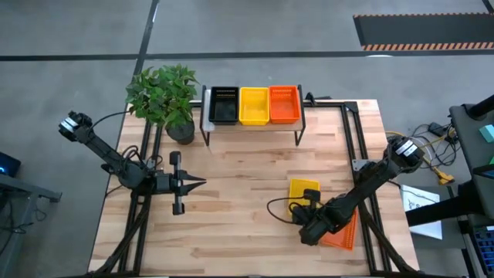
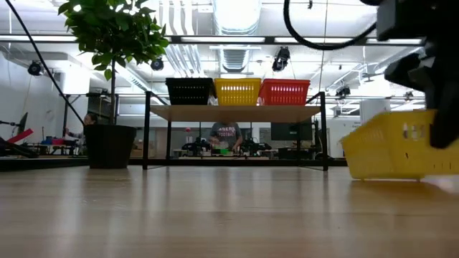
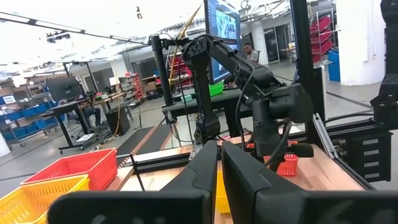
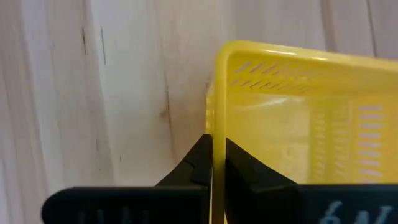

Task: Stack baskets on shelf by color
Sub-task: Stack the yellow bin on top of the other yellow bins on the shelf

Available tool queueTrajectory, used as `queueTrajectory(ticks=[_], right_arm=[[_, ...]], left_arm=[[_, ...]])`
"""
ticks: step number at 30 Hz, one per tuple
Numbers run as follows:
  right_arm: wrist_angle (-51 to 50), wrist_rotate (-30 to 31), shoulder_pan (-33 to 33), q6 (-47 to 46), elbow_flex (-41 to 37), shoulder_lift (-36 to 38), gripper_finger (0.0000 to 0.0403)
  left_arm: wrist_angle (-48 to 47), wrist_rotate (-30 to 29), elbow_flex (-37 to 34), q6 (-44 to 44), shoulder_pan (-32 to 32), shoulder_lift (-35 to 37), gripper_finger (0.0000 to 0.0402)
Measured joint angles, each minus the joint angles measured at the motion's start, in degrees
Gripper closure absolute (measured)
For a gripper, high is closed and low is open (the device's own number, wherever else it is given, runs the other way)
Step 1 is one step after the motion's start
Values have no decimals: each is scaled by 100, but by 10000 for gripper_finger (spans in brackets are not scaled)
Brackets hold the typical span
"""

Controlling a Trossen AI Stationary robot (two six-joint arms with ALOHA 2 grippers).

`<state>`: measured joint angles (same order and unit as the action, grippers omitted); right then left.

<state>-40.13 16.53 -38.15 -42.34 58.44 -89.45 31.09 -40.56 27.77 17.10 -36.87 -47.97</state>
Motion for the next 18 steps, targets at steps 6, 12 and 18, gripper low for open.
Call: queueTrajectory(ticks=[6, 12, 18], right_arm=[[-2, -3, 229, 881, 584, 9, 394], [-158, -2, 429, 2046, 1624, 7, 394], [-213, 203, 538, 3543, 2930, 7, 394]], left_arm=[[2, 2, 0, 9, 1, 1, 394], [0, 0, 0, 11, -2, 1, 394], [-2, 1, 0, 11, -2, 1, 394]])
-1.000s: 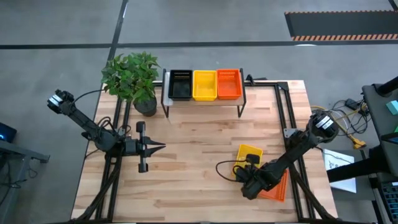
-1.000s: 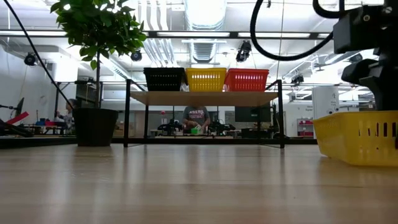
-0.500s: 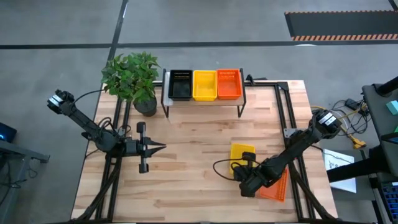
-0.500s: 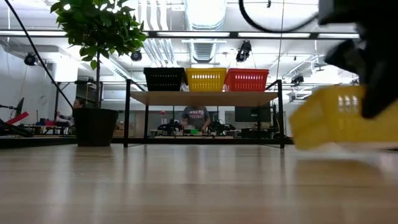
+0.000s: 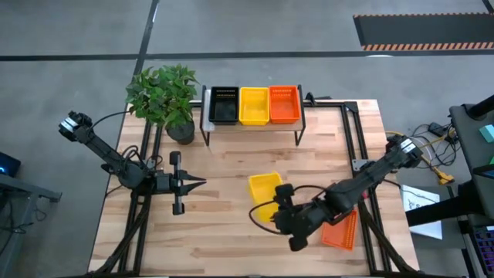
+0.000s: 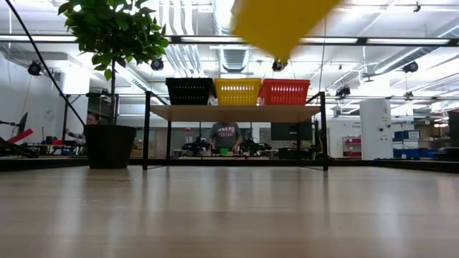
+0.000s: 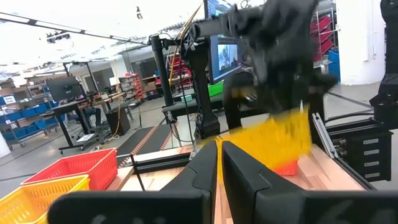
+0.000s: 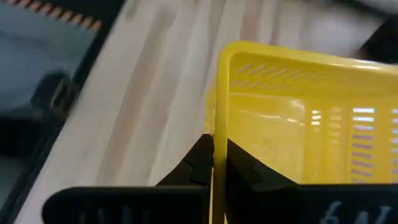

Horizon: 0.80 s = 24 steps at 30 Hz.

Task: Stack baskets on shelf by color
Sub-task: Stack the yellow bin on top of the other yellow bins on the shelf

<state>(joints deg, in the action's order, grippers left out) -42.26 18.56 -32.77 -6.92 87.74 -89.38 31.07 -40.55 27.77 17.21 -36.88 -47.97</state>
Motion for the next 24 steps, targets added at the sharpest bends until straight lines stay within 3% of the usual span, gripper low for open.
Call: queueTrajectory(ticks=[5, 10, 21, 24], right_arm=[[-246, 400, 149, 983, 1081, 0, 394], [-602, 406, 655, 1203, 1883, 0, 394], [-1212, 390, 2291, 1900, 2790, -289, 394], [-1414, 127, 2806, 1991, 2947, -486, 394]], left_arm=[[-2, 0, 0, -2, 0, 0, 394], [-4, 2, 0, -2, 0, 0, 394], [-11, 2, 0, -4, -4, 0, 394], [-14, 1, 0, -3, -4, 0, 394]])
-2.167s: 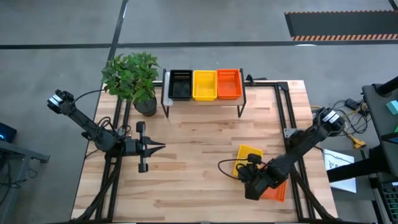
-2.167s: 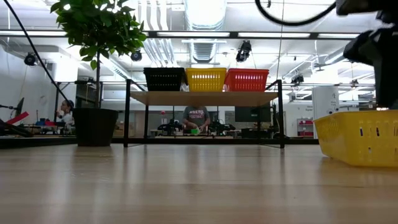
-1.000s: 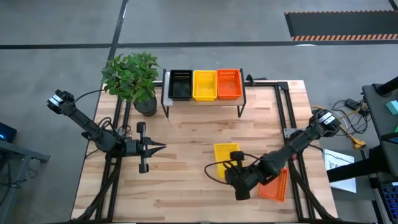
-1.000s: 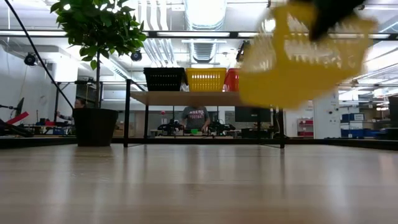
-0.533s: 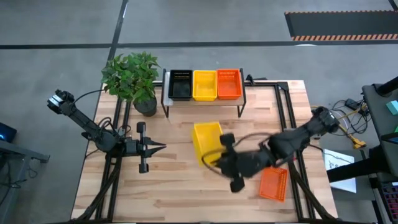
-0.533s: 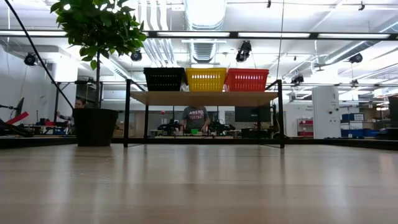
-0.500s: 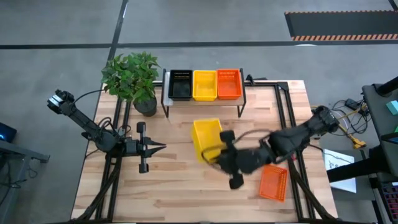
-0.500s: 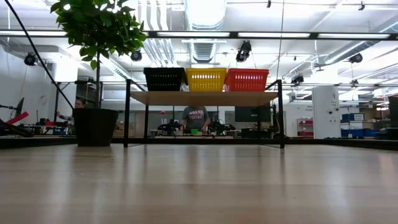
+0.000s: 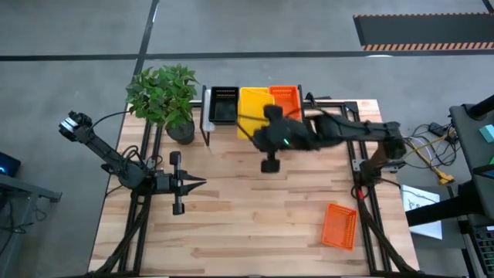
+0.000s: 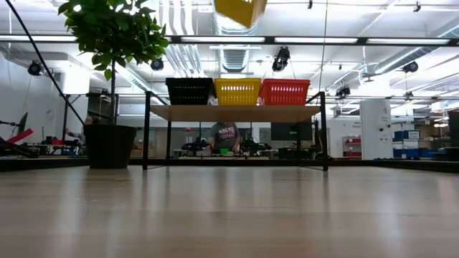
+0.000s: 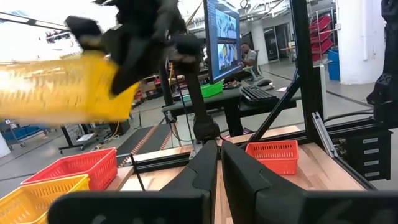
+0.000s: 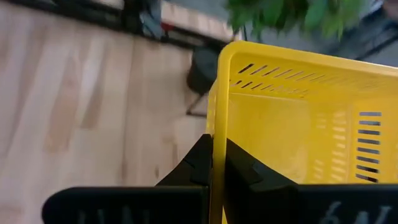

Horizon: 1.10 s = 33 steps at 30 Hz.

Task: Stack baskets on shelf by color
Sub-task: Stack the yellow bin on top of the other yellow bins on the shelf

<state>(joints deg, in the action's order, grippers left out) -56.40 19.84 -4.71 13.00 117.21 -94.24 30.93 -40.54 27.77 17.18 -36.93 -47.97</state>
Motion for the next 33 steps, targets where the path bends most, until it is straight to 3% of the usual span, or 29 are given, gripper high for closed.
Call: queueTrajectory(ticks=[5, 16, 28, 33], right_arm=[[-437, -670, 692, 19, 290, -388, 394], [-1334, -679, 1491, 408, 860, -1102, 394], [-1282, -707, 1881, 602, 867, -1254, 394], [-1120, -1061, 2058, 761, 840, -1273, 394]], left_arm=[[-16, -1, 0, 0, 0, 0, 394], [-19, 1, 0, 3, 2, 0, 394], [-12, -1, 0, 3, 4, 0, 394], [-10, -1, 0, 3, 4, 0, 394]])
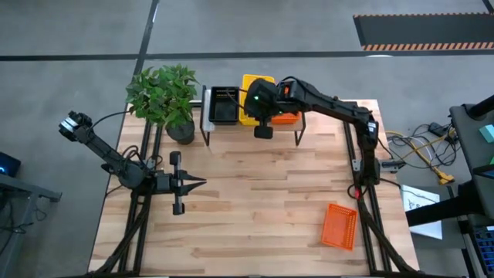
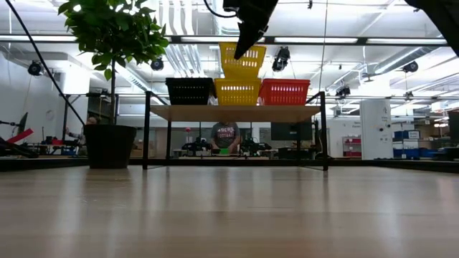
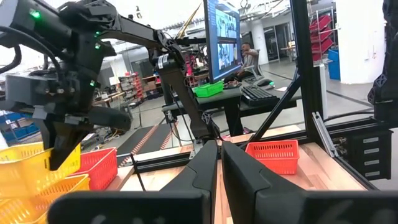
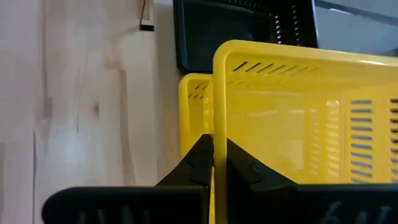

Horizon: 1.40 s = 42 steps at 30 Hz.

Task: Stack baskets on shelf by color
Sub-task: Stack the yellow bin on top of the other yellow bins on the shelf

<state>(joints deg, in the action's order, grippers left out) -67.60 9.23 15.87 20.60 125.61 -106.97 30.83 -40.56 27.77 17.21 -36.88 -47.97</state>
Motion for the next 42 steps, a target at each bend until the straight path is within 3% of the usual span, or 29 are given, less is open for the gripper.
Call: queueTrajectory(ticks=[10, 22, 42], right_arm=[[301, -483, 206, 0, -11, -48, 394], [320, -376, 225, 302, -3, -449, 394], [311, -323, 230, 367, -1, -482, 394]], left_arm=[[-2, 0, 0, 2, 0, 0, 394], [-2, 0, 0, 1, 0, 0, 394], [-7, 0, 0, 15, -4, 0, 394]])
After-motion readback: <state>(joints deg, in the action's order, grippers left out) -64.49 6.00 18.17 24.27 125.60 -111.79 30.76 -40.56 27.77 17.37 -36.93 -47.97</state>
